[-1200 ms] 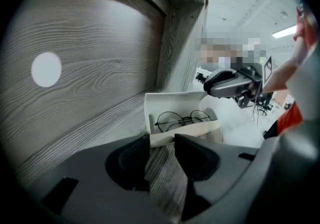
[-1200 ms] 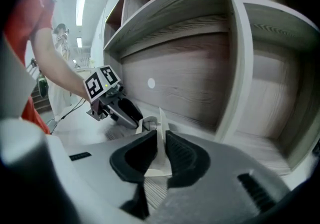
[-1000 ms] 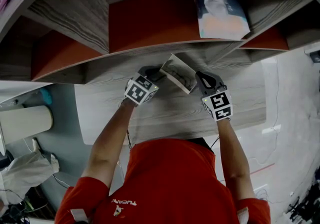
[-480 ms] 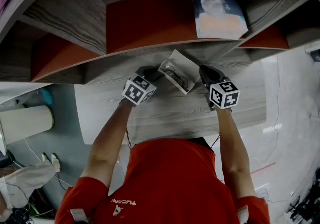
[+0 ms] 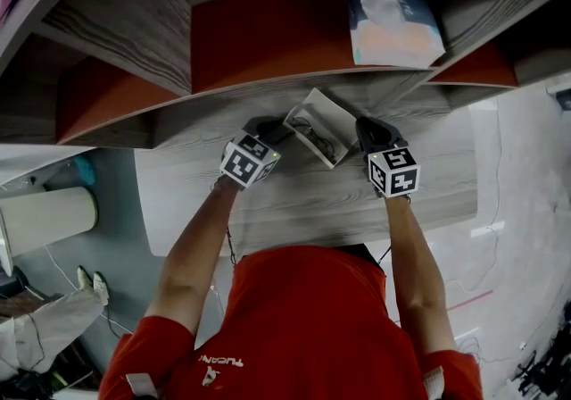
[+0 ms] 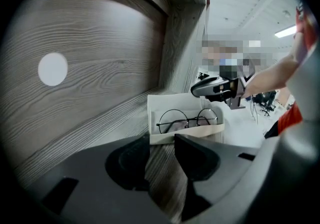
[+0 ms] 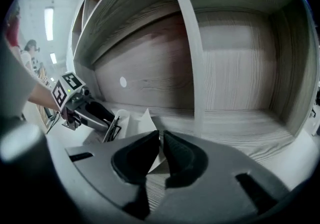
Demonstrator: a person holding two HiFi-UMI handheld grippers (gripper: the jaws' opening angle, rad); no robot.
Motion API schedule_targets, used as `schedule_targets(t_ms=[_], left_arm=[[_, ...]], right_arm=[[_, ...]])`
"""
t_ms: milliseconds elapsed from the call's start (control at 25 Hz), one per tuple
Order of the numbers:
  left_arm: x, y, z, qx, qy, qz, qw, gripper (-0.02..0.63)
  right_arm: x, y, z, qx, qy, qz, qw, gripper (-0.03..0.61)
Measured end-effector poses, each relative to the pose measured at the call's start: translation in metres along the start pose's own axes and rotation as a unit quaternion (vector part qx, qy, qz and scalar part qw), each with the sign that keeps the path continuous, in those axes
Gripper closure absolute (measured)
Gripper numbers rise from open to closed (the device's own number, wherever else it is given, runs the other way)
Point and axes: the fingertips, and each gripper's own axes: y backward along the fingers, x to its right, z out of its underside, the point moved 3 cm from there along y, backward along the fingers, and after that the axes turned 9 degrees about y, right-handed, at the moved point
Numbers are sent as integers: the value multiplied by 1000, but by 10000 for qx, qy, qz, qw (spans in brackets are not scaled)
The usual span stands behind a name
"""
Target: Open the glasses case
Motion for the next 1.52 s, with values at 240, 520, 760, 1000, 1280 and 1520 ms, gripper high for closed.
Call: schedule_targets(t_ms=[240, 520, 760, 1000, 1280, 1520], left_arm=[[0, 5, 3, 20, 14, -55, 10000, 463], [2, 17, -5, 268, 82, -143, 9995, 463], [12, 40, -29, 875, 97, -200, 9959, 465], [33, 72, -64, 1721, 68, -221, 9848, 493], [63, 122, -103, 2859, 52, -254, 9579, 556], [86, 166, -120, 3649, 106, -304, 9305, 589]], right_arm=[[-9, 6, -8, 63, 351, -54, 9994, 529], [-19, 17, -25, 282, 633, -91, 9976, 526], [-32, 35, -55, 737, 810, -118, 9939, 528], [-45, 57, -90, 1230, 1030, -115, 9870, 540], [-67, 89, -126, 1877, 1136, -201, 9754, 566], [-93, 117, -150, 2379, 1195, -359, 9633, 572]])
